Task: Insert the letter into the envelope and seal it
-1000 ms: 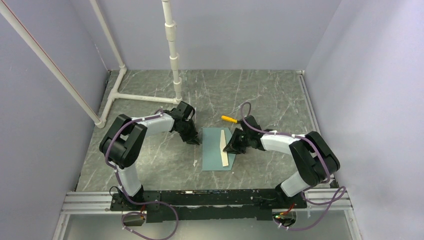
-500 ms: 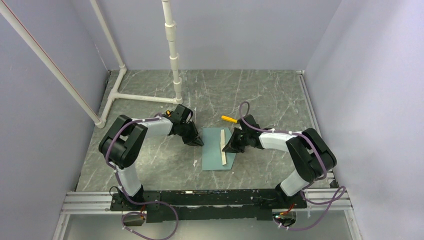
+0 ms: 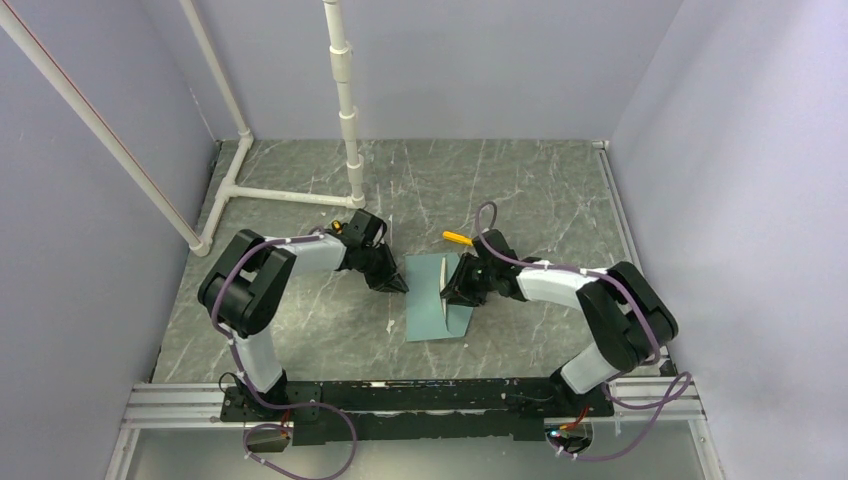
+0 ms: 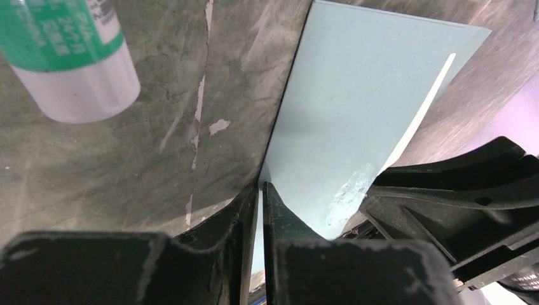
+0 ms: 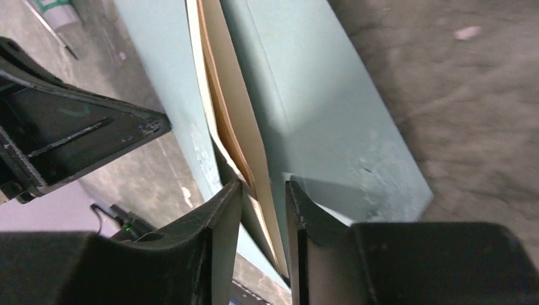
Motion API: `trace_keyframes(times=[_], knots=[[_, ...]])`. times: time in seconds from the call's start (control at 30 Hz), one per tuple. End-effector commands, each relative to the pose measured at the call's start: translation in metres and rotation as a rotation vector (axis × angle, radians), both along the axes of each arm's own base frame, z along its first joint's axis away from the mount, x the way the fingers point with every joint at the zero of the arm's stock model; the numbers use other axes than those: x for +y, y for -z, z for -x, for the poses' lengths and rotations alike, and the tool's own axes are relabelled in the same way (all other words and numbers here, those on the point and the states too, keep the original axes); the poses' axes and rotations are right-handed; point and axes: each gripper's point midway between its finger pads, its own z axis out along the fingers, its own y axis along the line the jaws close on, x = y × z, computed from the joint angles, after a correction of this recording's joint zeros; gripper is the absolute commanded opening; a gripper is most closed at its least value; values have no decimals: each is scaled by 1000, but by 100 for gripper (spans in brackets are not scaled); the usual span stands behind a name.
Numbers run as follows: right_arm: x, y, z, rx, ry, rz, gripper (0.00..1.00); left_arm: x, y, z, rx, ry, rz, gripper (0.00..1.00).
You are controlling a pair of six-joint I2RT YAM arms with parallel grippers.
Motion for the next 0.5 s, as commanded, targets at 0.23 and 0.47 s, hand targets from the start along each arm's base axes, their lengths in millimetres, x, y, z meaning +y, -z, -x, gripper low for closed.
trace_keyframes(times=[0.23, 0.47], knots=[[-34, -5, -7, -67, 36, 184, 22, 35, 48, 29, 112, 18, -225, 17], [-25, -6, -31, -110, 31, 164, 19, 36, 46, 26, 102, 29, -236, 18]])
